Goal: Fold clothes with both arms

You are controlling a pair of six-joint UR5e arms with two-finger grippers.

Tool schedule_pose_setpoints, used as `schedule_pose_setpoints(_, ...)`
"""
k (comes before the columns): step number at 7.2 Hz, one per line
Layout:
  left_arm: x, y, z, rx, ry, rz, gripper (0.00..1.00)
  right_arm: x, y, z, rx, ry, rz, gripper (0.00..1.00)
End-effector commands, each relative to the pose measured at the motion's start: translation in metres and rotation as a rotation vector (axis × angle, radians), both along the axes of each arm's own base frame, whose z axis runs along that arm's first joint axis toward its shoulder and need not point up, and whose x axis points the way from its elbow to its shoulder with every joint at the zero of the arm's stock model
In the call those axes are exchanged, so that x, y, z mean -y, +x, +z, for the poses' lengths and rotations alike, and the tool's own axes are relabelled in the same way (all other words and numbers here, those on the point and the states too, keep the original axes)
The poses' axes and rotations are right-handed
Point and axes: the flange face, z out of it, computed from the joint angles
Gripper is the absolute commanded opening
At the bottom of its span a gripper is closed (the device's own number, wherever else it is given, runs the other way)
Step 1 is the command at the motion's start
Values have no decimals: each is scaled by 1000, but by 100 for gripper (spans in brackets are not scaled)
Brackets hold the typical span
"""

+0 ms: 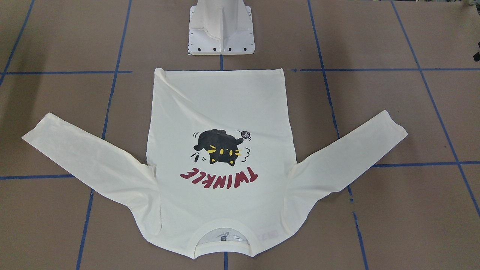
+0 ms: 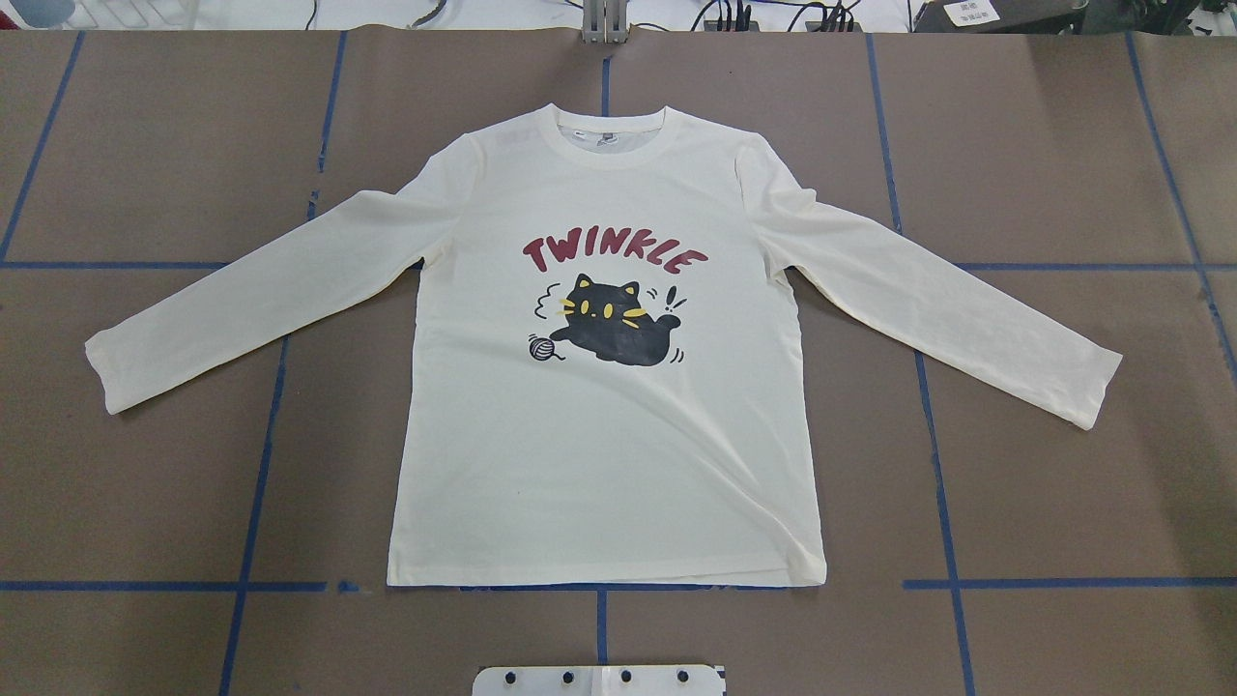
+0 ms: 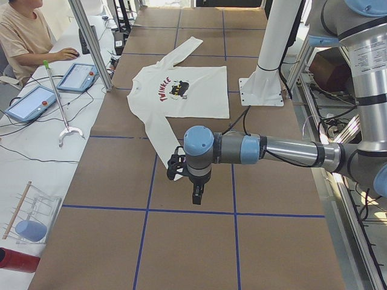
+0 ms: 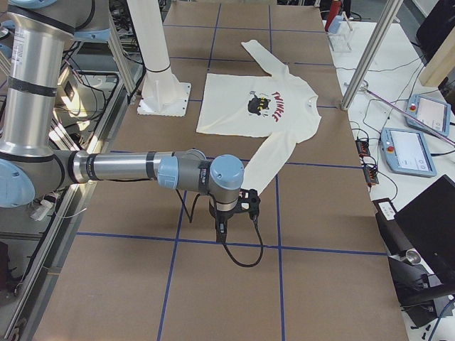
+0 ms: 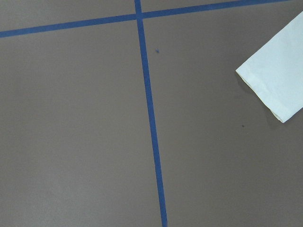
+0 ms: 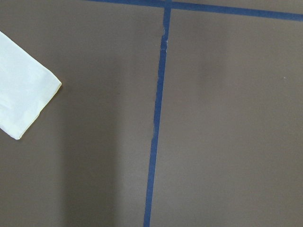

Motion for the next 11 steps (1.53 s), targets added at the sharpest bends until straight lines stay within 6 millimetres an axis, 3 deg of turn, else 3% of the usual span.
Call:
schedule_pose_setpoints(1,10,0,-14,-1,37,3,100,1,0,-2,-3,7,-2,100)
schedule_pose_setpoints(2,18,1,-23,-12,55,0,100,7,0,-18,-1,40,0,100)
schedule_pose_setpoints(3,18,0,-38,4,89,-2,100,29,-1,-58,12,125,4,100)
schedule_pose_setpoints(5,49,-1,-76,27,223,-5,100,44,-1,-82,9,174,10,100)
schedule_pose_setpoints(6,82,-4,-115,49,382,-19,100,47,-1,-83,14,206,8,100)
schedule_pose_setpoints(9,86,-1,-120,16,457,-11,100,29,-9,-68,101,321,20,100)
schedule_pose_setpoints(10,85,-1,-120,15,457,-11,100,9,-22,-56,119,282,76,100)
schedule_pose_setpoints(11,84,-2,-123,16,463,-13,100,5,-40,-40,140,274,115,100)
